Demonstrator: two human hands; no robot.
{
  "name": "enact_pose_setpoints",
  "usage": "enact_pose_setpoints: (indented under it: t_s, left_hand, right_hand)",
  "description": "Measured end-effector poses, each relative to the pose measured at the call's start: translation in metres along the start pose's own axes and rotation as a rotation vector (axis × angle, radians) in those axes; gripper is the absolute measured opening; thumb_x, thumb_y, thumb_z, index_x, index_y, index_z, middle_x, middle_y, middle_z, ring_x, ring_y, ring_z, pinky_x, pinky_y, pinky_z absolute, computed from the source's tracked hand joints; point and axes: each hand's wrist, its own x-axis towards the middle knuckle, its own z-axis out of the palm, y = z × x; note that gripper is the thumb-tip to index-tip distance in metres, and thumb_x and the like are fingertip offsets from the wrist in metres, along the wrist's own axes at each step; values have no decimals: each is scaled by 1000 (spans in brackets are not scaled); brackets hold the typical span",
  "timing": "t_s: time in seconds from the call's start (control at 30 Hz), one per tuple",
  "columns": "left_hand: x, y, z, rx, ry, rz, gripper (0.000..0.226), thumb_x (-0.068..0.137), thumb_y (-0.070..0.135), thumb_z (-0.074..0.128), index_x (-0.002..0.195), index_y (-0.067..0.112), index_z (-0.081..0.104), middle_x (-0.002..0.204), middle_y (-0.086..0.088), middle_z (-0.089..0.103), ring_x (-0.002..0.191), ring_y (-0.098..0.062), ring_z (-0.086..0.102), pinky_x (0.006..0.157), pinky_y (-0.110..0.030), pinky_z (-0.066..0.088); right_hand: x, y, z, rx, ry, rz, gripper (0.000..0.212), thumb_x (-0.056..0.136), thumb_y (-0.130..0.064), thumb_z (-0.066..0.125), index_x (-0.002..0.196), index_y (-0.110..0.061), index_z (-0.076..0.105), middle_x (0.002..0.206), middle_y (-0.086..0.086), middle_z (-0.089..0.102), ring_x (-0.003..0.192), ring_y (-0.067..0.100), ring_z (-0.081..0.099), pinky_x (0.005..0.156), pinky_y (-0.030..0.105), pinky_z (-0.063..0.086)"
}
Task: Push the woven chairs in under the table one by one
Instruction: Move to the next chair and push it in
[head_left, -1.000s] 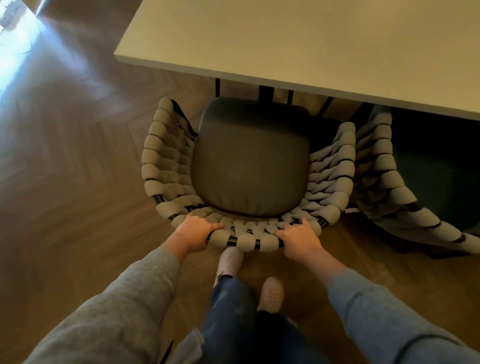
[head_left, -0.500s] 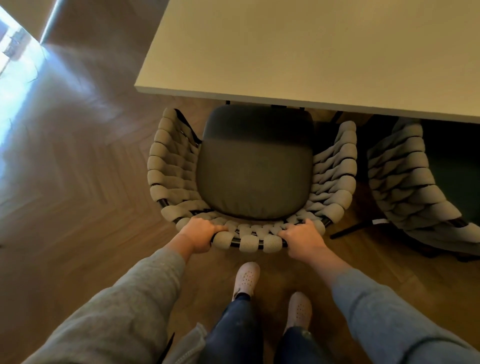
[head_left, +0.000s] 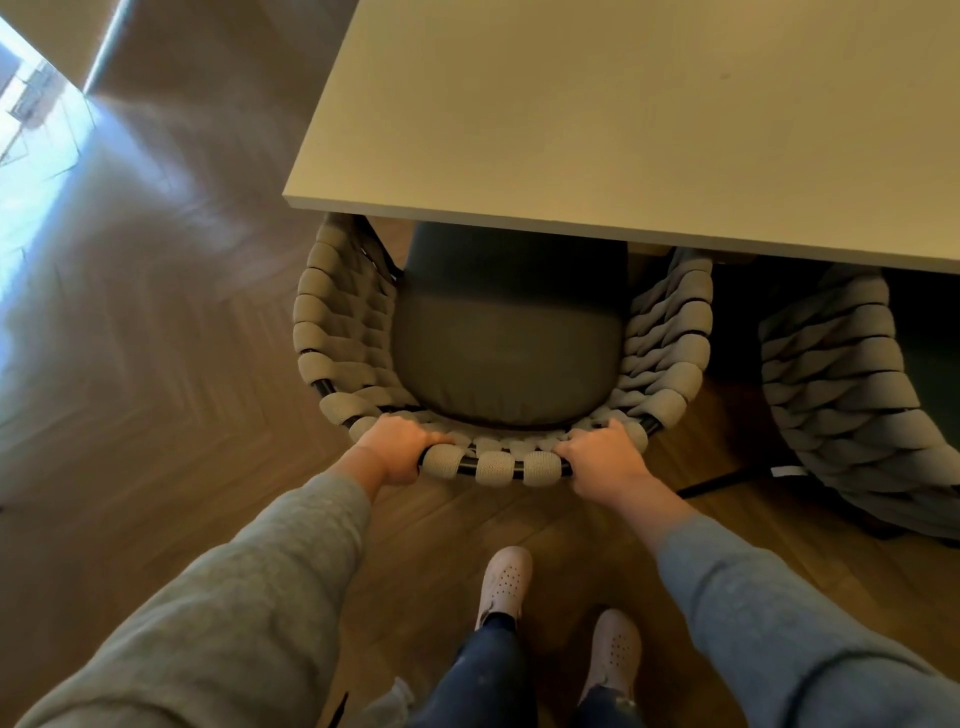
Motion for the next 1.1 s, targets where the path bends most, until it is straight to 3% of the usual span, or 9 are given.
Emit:
enact_pose_setpoints:
  t_s: [0.53, 0.77, 0.83, 0.9, 1.0, 1.1]
  left_hand:
    - [2, 9, -1, 34, -67, -50, 54, 93, 24, 50, 141, 42, 36, 116, 3, 63, 104, -20, 59, 91, -37, 47]
    - [5, 13, 2, 23, -89, -34, 55, 93, 24, 50, 142, 44, 35, 116, 5, 62, 104, -18, 58, 93, -38, 47]
    - [6, 7, 0, 16, -103, -59, 56, 93, 24, 51, 143, 45, 35, 120, 6, 61, 110, -17, 57, 104, -44, 40]
    - [7, 4, -1, 19, -135, -80, 57, 94, 24, 52, 143, 45, 34, 128, 9, 58, 123, -18, 51, 115, -55, 21]
    - [9, 12, -4, 83, -225, -101, 65, 92, 28, 57, 146, 46, 25, 137, 8, 52, 132, -18, 43, 116, -62, 7]
    - [10, 29, -4, 74, -292, -117, 89, 82, 47, 68, 151, 39, 13, 146, 3, 43, 138, -21, 36, 116, -60, 2]
  right_hand:
    - [6, 4, 13, -7, -6, -4, 45, 87, -22, 60, 130, -30, 54, 130, 2, 57, 117, 25, 55, 108, 49, 25]
    - [0, 5, 11, -12, -29, 19, 39, 88, -19, 59, 125, -29, 56, 118, 3, 61, 111, 25, 57, 109, 48, 24]
    - [3, 6, 4, 11, -29, -23, 42, 88, -21, 59, 129, -30, 52, 118, 3, 61, 112, 26, 57, 108, 48, 25]
    - [3, 9, 2, 107, -24, -81, 55, 89, -28, 61, 139, -33, 42, 127, 3, 57, 119, 26, 53, 109, 48, 24]
    - [-11, 21, 4, 360, 100, -98, 76, 85, -43, 67, 149, -36, 28, 149, 4, 39, 140, 24, 31, 117, 48, 15]
    - [-37, 46, 9, 475, 307, -43, 79, 84, -55, 63, 150, -36, 23, 157, 3, 25, 147, 21, 12, 118, 41, 3]
